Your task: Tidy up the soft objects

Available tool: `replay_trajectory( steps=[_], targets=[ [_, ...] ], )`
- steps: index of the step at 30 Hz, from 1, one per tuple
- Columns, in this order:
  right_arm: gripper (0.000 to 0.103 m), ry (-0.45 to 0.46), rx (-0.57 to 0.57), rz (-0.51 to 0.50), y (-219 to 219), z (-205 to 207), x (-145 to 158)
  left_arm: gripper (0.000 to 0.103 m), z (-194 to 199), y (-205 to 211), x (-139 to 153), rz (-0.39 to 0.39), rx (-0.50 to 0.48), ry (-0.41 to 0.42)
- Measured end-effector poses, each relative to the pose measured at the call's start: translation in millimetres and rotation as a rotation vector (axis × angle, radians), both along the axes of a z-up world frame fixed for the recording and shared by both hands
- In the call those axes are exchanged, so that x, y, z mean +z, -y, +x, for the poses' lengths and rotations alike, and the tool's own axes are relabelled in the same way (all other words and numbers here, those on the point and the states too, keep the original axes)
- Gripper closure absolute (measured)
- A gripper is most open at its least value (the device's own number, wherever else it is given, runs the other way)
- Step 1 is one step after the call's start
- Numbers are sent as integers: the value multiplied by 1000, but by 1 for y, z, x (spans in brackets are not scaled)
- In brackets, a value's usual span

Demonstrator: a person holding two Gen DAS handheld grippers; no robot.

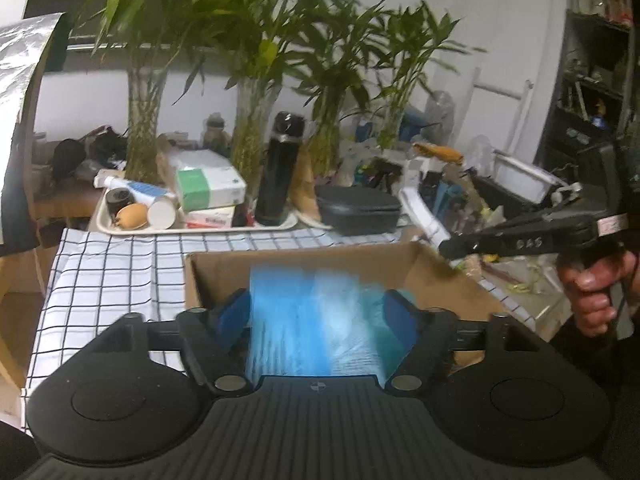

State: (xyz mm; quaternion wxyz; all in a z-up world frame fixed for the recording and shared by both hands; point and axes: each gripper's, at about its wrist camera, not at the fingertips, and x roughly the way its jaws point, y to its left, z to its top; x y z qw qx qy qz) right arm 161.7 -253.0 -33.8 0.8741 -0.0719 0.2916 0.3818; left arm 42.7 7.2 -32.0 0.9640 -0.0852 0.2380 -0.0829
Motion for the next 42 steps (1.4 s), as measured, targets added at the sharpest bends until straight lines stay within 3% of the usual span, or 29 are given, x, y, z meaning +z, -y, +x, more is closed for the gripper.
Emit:
replay_trajectory(
  steps=[23,25,26,27,30,32,40,42],
  targets=[
    [96,-92,-61,-25,2,-30,-15,18,-6,6,-4,63,75,-62],
    [75,-103,-52,-24,2,-32,-15,18,-7,6,-3,54,87,-71],
    [45,-106,-49,-24,2,-33,-16,18,-9,6,-2,49,93,-76],
    [22,-102,-49,-26,2,-35,-16,18,-10,6,-2,44,99,-81],
    [5,-74,-14,-8,1,-46,-12,18,-14,6,0,44,126,-103],
    [0,-61,-18,-11,0,-52,-12,18,-17,9,3,58,153,-117],
    [0,-49,-28,-10,1,-66,-11,11,-29,22,17,144,206,-184],
    [0,-53,-34,-16,0,-69,-12,1,-32,24,18,150,203,-204]
  ],
)
